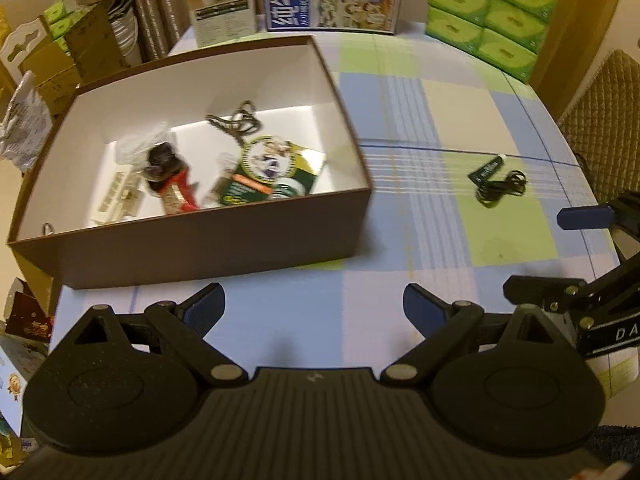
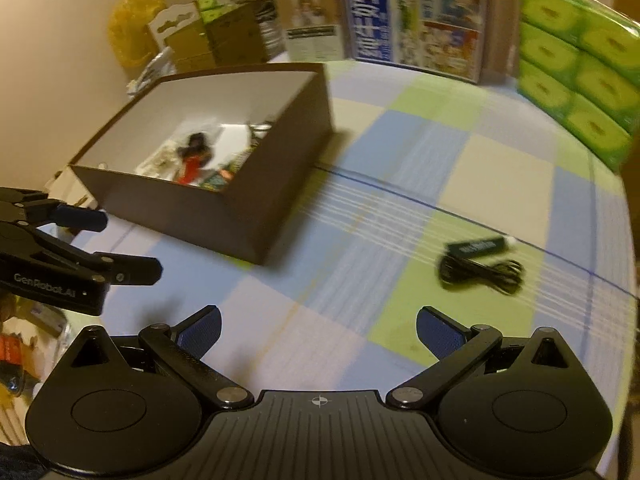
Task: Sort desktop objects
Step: 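Withdraw both open tools from the box toward the black cable and green tube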
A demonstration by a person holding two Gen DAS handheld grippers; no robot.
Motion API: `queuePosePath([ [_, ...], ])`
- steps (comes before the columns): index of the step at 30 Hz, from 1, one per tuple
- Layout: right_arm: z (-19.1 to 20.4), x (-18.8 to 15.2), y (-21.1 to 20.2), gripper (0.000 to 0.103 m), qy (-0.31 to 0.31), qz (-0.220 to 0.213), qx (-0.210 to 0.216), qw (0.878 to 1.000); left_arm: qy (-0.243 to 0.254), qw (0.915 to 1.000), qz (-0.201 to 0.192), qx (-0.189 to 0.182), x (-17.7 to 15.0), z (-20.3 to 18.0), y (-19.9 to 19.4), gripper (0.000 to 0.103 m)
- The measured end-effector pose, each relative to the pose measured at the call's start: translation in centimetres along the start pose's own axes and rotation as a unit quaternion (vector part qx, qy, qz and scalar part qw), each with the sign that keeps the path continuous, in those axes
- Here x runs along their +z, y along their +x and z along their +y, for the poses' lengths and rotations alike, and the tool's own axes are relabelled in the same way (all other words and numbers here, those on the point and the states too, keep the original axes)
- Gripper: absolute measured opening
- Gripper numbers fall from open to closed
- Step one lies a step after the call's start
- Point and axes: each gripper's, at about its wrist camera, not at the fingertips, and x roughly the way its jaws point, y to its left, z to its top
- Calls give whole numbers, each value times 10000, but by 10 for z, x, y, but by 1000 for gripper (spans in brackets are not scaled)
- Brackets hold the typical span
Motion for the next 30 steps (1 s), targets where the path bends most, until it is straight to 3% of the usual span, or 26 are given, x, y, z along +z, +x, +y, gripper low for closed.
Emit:
queuePosePath([
  [12,-56,-29,-20,101,244,-375,-752,9962,567,9976,147,-367,9,-67,27,94],
  [17,-83,-35,-24,101,639,-392,-772,9942,892,9939,185,-617,15,-97,39,94],
  [23,-102,-38,-25,101,688,-416,-924,9925,1210,9891,236,-811,26,-122,55,94],
  [30,-123,-35,-15,101,1005,-487,-865,9900,1447,9861,264,-778,45,-132,77,94],
])
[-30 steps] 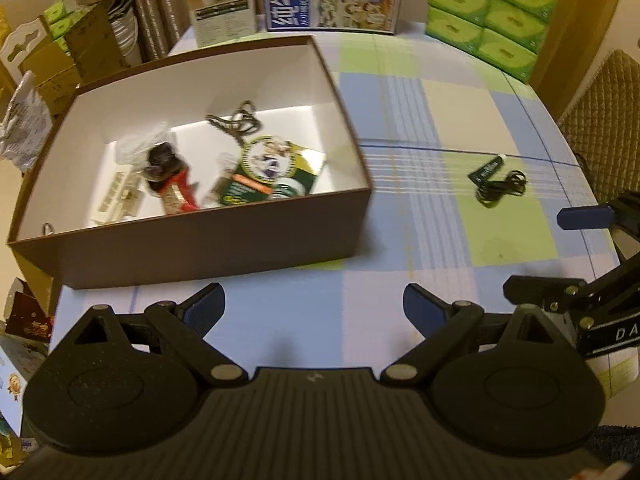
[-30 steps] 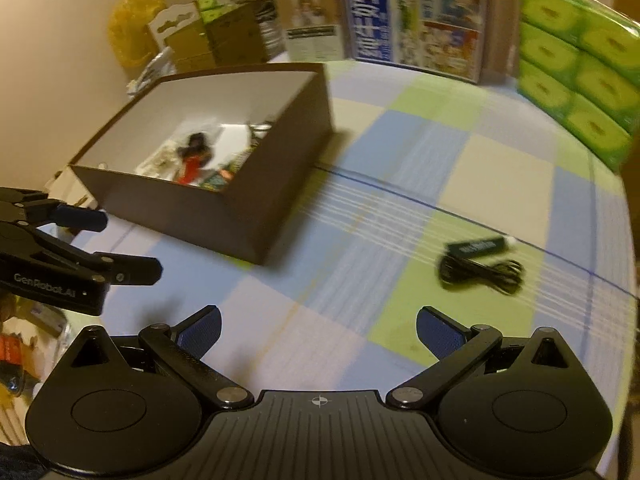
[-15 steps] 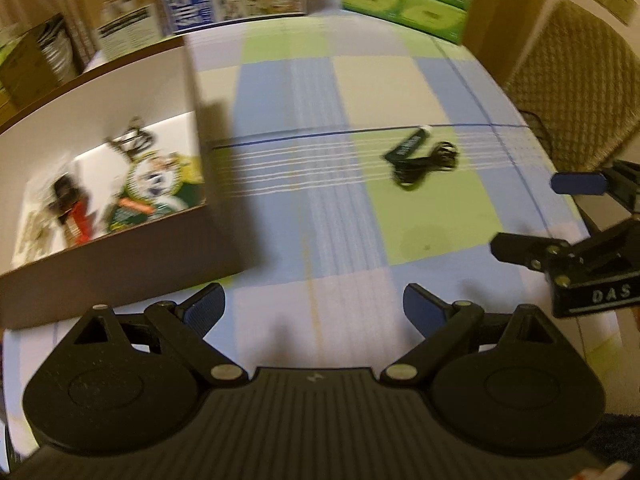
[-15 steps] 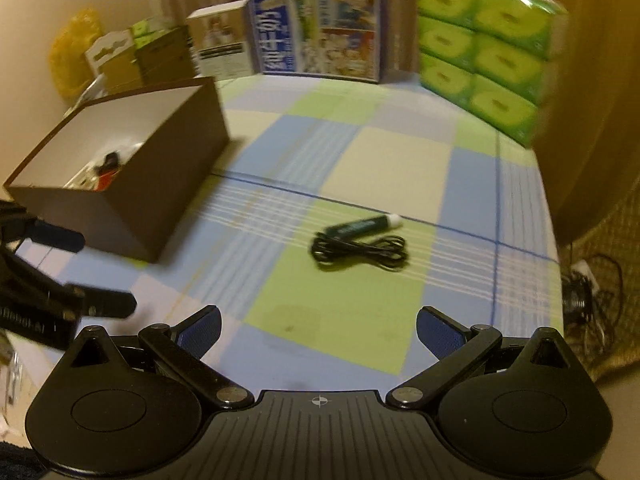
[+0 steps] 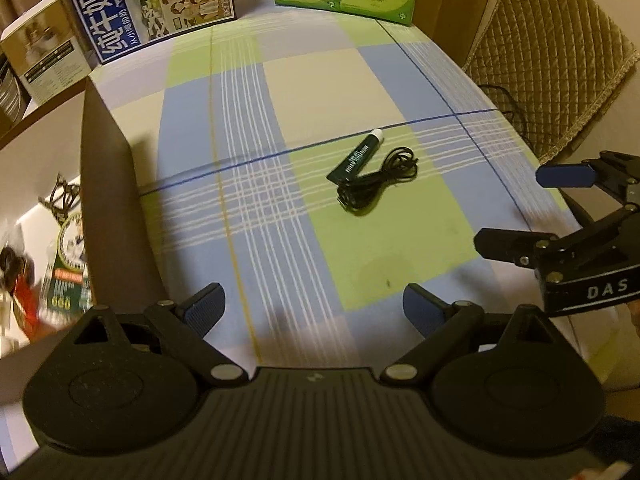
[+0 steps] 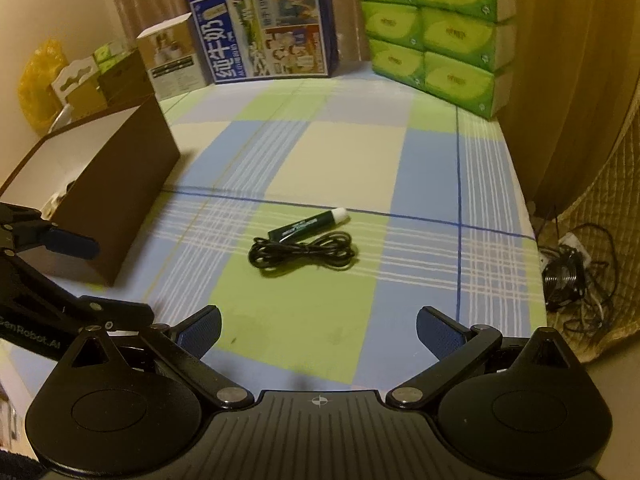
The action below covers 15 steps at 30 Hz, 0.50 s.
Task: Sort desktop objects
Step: 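Grasp the black cable with left tool while right tool grasps the green lip gel tube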
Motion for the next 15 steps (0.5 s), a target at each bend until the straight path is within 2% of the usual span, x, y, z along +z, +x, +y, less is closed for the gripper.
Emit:
queuePosePath([
  [10,-9,11,39,101,-80,148,109,9998,38,9998,195,97,24,13,40,94],
  [15,-24,16,51,101,45,284,8,9996,89,9996,223,-125,33,12,53,93],
])
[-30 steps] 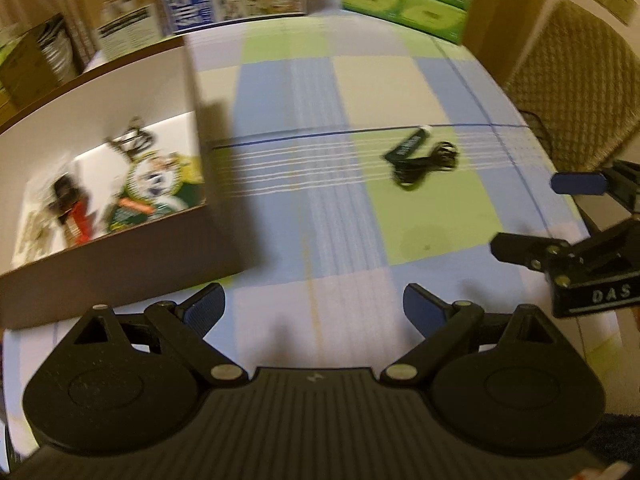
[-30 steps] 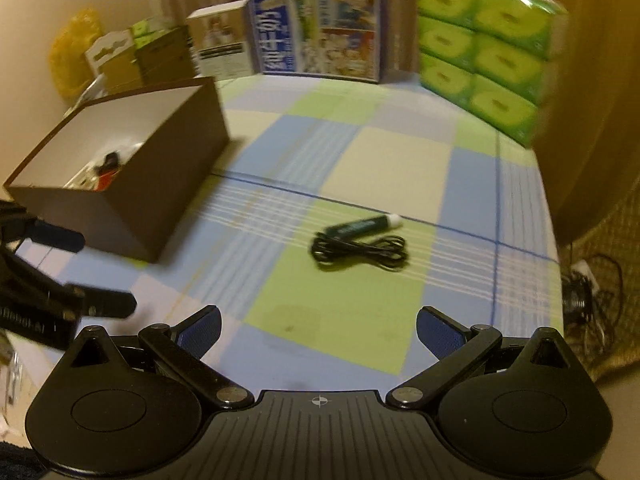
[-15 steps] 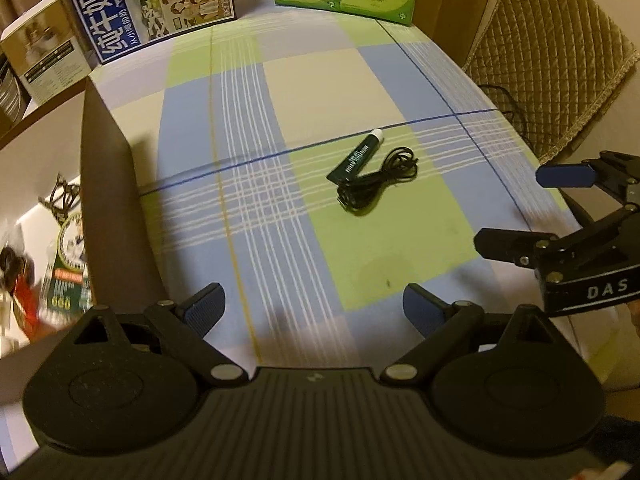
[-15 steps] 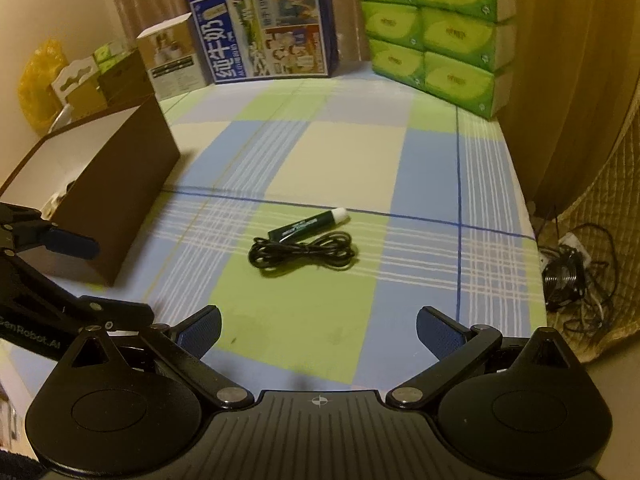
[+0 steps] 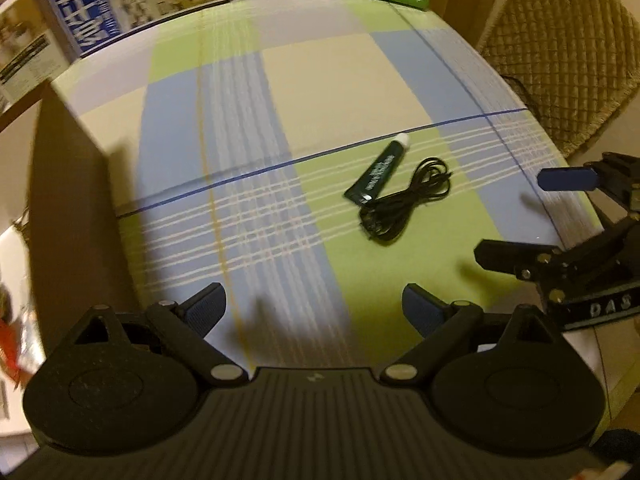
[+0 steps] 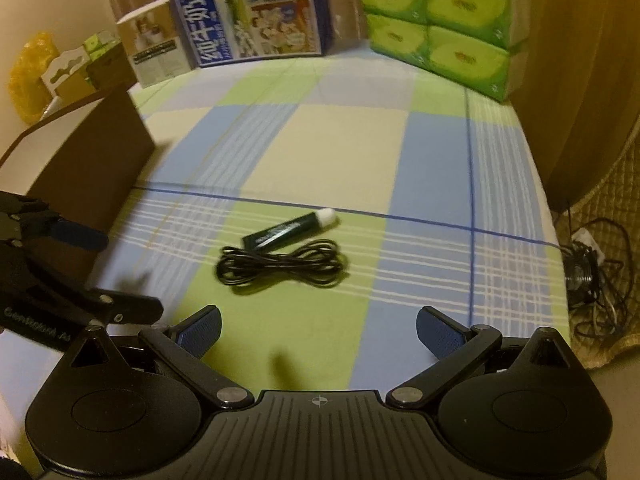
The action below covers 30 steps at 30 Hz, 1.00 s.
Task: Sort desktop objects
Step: 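Grasp the black cable with left tool while right tool grasps the green lip gel tube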
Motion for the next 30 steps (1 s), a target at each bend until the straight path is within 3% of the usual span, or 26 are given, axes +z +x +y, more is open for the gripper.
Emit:
queuePosePath([
  [10,-59,-12,0,101,559,208,-430,9973,814,9950,-274,-501,30,-35,25,80],
  [16,-85,-25,-9,101,917,243,-591,9937,1512,9857,-439,-601,45,-62,41,54],
  [18,-91,-29,-11,101,1010,248,-611,9927,1706,9828,-407,-582,47,-69,49,49],
  [20,-95,-32,-14,101,1068,247,-621,9920,1855,9808,-308,-527,47,-75,58,35],
  [25,-100,-37,-17,101,1149,262,-626,9911,1905,9799,-180,-559,44,-77,63,15],
  [30,-99,-36,-14,101,1093,258,-581,9920,1642,9850,-34,-537,33,-70,57,15],
])
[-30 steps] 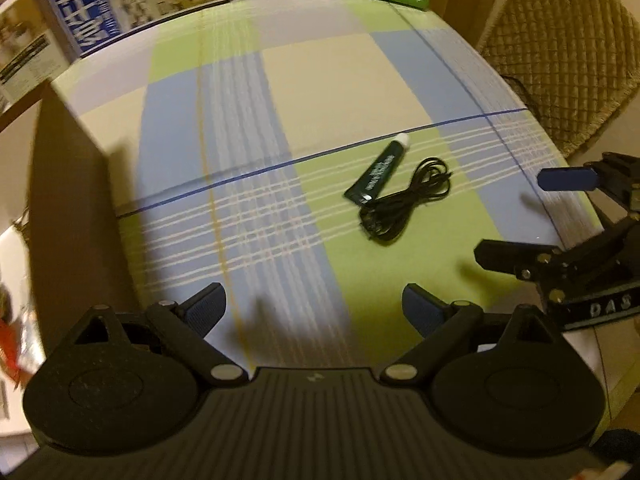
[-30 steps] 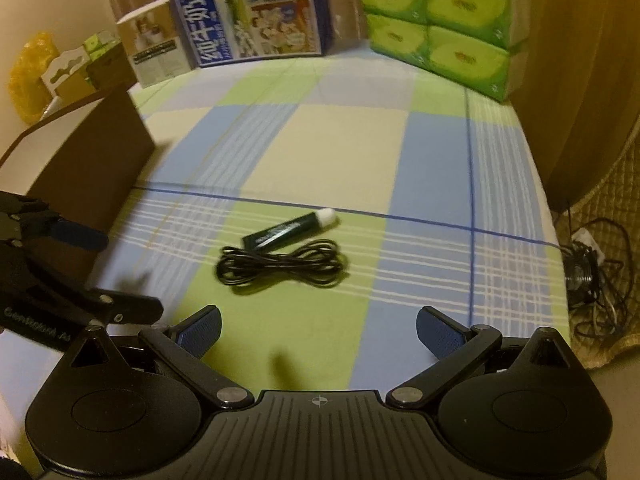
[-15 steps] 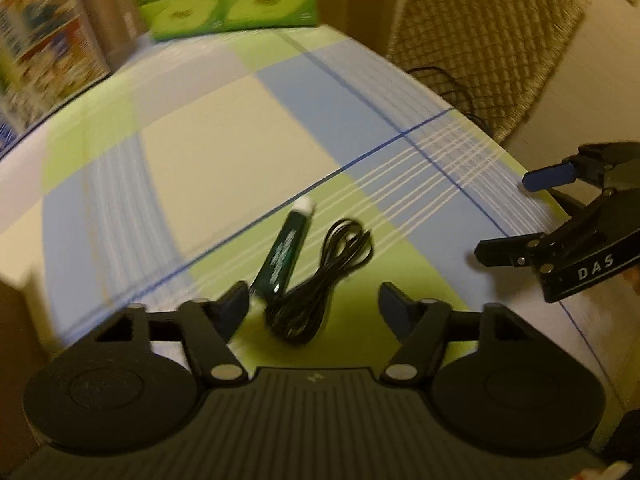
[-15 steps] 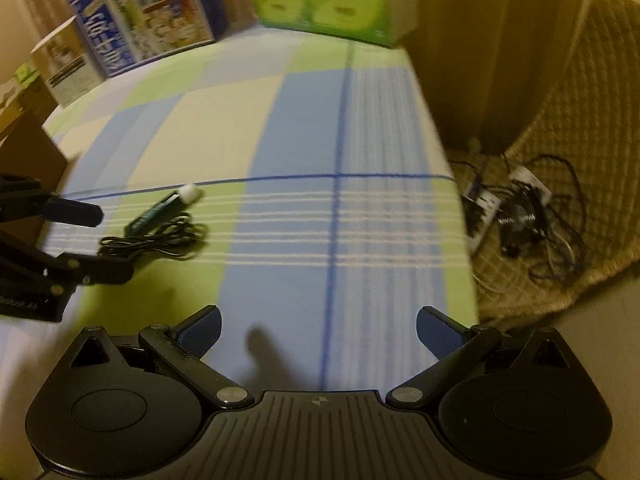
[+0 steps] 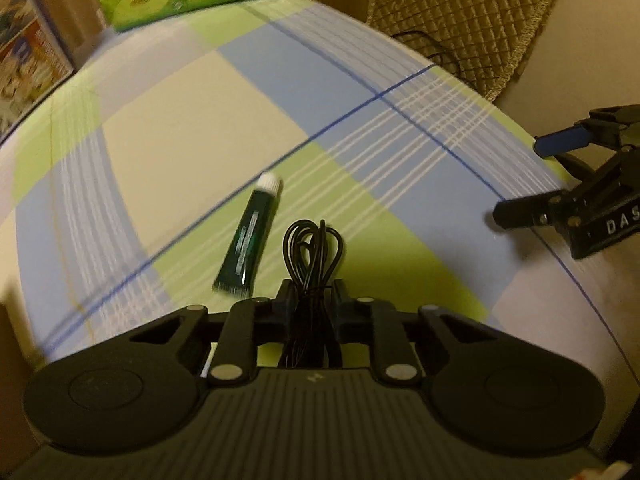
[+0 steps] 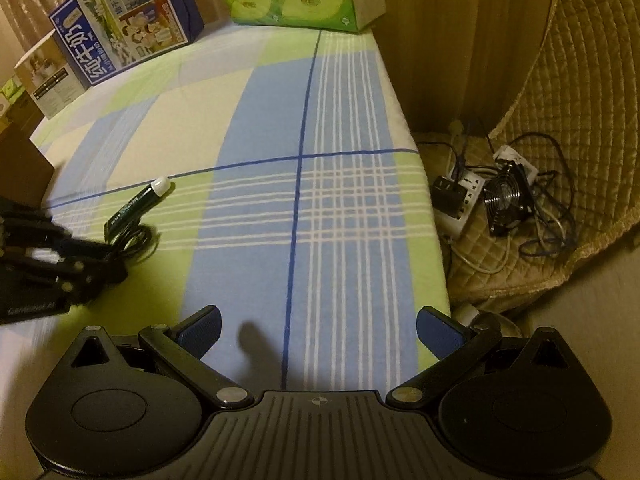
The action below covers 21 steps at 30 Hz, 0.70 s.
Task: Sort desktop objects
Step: 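Grasp the black cable with left tool while right tool grasps the green lip gel tube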
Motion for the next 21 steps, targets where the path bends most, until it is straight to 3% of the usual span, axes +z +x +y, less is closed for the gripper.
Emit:
queuePosePath([
  [6,16,6,0,101,-269,-160,252,9992,-488,9987,125,-9,-22,12,-11,15],
  [9,32,9,4,101,-514,-244,426,9975,-624,9975,95,311,-29,15,-15,14],
  [14,72,13,15,101,-1279,-375,791,9879,-1529,9856,94,714,-48,50,-22,14],
  [21,115,30,49,101,-2074,-613,1040,9708,-2056,9747,115,869,-55,73,-27,14],
])
